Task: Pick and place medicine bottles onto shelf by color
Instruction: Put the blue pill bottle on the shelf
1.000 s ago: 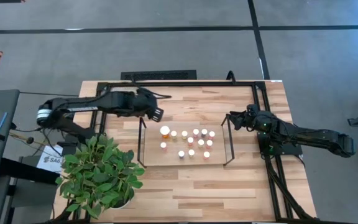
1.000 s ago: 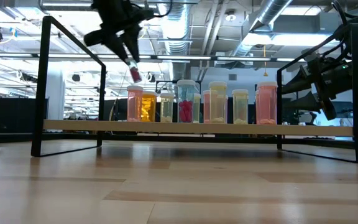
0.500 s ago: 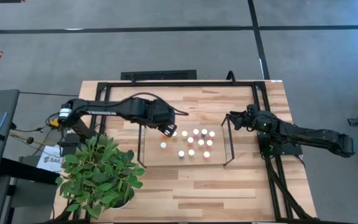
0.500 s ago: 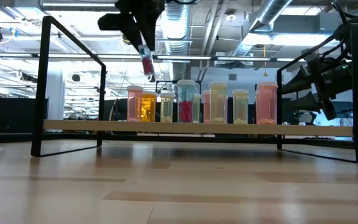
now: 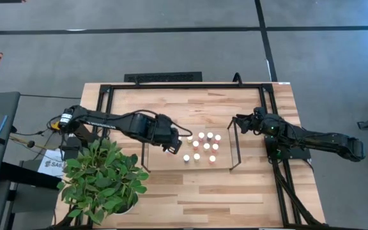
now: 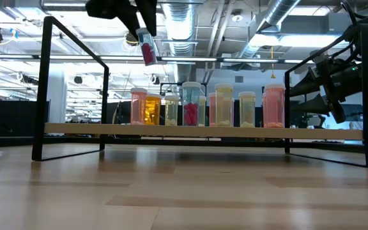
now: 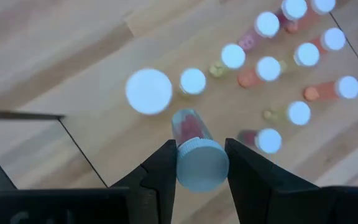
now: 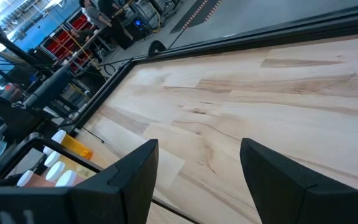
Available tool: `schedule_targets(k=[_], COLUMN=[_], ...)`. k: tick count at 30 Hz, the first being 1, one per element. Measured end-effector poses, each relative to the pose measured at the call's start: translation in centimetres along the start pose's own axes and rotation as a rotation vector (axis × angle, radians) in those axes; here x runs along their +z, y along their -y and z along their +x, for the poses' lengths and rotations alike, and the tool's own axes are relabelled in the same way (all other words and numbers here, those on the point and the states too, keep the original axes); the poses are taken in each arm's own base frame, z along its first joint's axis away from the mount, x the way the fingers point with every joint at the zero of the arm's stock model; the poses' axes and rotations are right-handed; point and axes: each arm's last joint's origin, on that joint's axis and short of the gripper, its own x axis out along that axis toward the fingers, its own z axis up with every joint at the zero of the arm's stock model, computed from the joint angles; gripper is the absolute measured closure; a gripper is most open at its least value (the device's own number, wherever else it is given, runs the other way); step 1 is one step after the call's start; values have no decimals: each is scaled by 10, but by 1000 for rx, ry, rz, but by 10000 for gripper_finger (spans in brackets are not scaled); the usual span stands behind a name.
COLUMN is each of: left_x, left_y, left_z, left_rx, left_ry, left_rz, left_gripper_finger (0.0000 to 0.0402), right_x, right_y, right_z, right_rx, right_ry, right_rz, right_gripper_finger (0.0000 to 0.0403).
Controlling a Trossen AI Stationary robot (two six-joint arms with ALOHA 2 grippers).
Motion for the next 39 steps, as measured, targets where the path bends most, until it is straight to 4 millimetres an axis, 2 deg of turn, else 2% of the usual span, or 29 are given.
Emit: schedule_targets(k=[13,18,27,39], left_x=[-30,-41,-49,-60], left_y=[13,22,30,27], left_z=[-9,0,15,10], left_rx=[-50,-32,-47,-54], left_ry=[-49,-74,-179,-220], left_rz=[-12,57,323,767], left_gripper_finger=[294,294,294,294], right_x=[0,0,0,0], right_y=[0,0,0,0], right_z=[0,0,0,0], right_rx=[0,0,0,0], right_ry=[0,0,0,0], right_rz=[0,0,0,0], right_gripper_finger=[154,154,154,154])
